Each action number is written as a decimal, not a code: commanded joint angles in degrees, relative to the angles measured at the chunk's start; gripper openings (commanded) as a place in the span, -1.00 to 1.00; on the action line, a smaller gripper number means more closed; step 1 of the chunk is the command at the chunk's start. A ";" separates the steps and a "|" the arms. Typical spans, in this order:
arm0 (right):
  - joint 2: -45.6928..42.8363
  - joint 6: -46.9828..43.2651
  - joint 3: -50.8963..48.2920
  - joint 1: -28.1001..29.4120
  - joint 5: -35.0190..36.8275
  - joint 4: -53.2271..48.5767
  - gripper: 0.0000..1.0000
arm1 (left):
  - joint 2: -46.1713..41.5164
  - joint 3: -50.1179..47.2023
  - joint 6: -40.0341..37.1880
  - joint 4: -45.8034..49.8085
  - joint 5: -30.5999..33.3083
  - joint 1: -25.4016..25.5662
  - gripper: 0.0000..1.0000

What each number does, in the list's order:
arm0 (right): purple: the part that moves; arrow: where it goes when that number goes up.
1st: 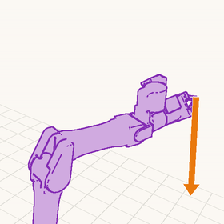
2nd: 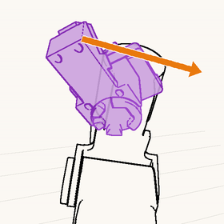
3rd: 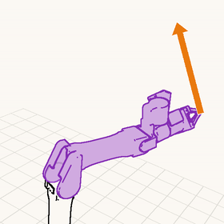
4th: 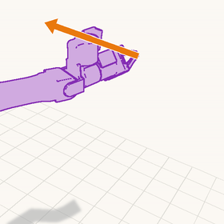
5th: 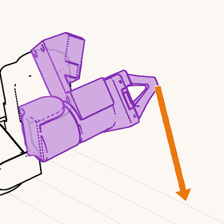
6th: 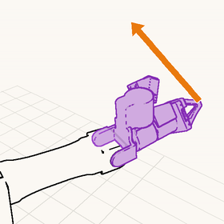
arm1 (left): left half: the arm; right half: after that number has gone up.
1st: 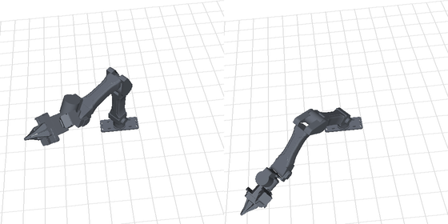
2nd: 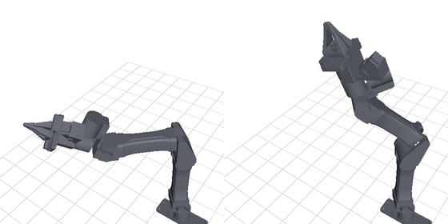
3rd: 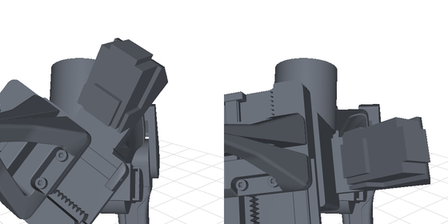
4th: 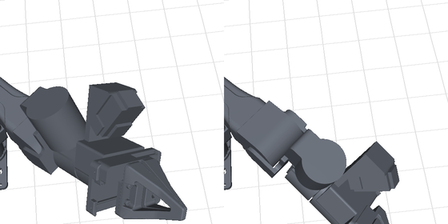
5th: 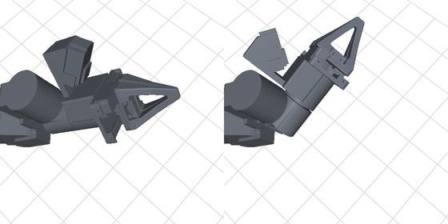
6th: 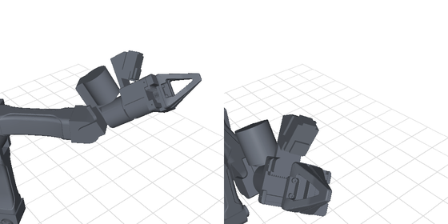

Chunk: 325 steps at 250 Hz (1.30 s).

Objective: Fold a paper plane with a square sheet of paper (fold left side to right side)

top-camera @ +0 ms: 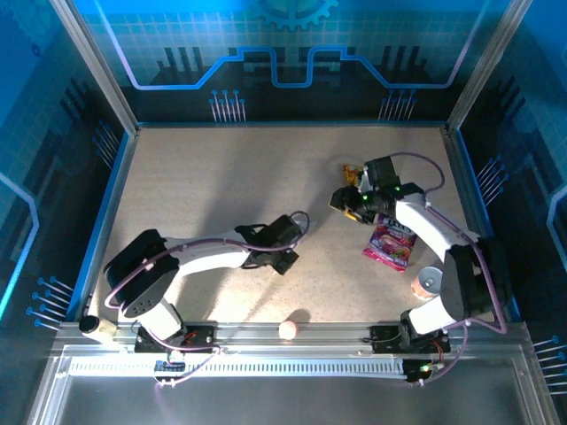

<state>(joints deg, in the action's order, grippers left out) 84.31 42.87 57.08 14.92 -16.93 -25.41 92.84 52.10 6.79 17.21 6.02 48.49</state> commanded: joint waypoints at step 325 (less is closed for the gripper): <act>8.66 4.12 -9.90 12.07 -3.23 27.64 0.30 | 19.00 -24.28 52.07 -82.37 -40.87 -18.86 -1.00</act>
<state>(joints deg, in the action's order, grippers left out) 91.50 46.39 45.80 26.26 -18.85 -0.25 109.40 29.26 55.75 -57.52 -33.56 30.50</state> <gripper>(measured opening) 0.654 0.065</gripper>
